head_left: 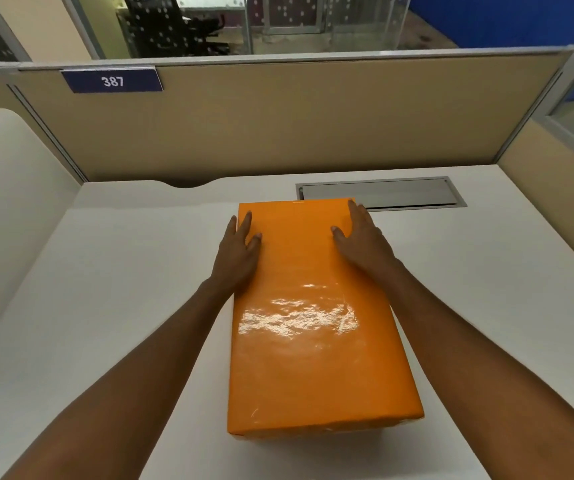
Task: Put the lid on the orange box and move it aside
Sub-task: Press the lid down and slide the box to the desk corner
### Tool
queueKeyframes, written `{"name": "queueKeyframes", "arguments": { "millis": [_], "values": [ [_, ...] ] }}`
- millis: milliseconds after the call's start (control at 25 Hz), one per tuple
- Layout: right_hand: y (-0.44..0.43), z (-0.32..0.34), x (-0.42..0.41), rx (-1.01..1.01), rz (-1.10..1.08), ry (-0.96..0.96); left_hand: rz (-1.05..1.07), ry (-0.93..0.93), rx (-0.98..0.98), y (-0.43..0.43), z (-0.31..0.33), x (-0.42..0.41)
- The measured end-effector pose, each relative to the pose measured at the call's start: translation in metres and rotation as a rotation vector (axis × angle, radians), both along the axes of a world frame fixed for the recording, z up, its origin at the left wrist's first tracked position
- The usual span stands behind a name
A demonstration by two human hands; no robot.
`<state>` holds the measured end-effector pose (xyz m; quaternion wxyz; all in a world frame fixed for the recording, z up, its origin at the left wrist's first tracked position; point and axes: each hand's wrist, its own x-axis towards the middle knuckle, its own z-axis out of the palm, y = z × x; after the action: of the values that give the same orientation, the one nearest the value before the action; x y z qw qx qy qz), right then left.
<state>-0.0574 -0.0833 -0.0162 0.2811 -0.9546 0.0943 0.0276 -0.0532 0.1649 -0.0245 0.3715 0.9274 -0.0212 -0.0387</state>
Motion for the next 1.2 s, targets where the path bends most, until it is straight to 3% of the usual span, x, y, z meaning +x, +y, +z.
{"name": "queueKeyframes", "arguments": {
  "millis": [320, 560, 800, 1000, 1200],
  "values": [
    [0.007, -0.019, 0.012, -0.154, 0.013, 0.013, 0.019, 0.038, -0.006, -0.004, -0.022, 0.011],
    [-0.004, 0.000, 0.006, 0.017, 0.108, 0.149, -0.026, 0.081, 0.102, -0.006, 0.000, -0.008],
    [-0.021, 0.006, -0.036, 0.305, -0.117, -0.077, 0.244, -0.008, -0.143, 0.006, 0.024, -0.032],
    [-0.025, -0.008, -0.119, 0.584, -0.207, 0.041, 0.350, 0.063, -0.430, 0.031, 0.017, -0.121],
    [-0.027, -0.022, -0.178, 0.684, -0.142, 0.148, 0.347, 0.189, -0.646, 0.030, 0.008, -0.188]
  ]
}}
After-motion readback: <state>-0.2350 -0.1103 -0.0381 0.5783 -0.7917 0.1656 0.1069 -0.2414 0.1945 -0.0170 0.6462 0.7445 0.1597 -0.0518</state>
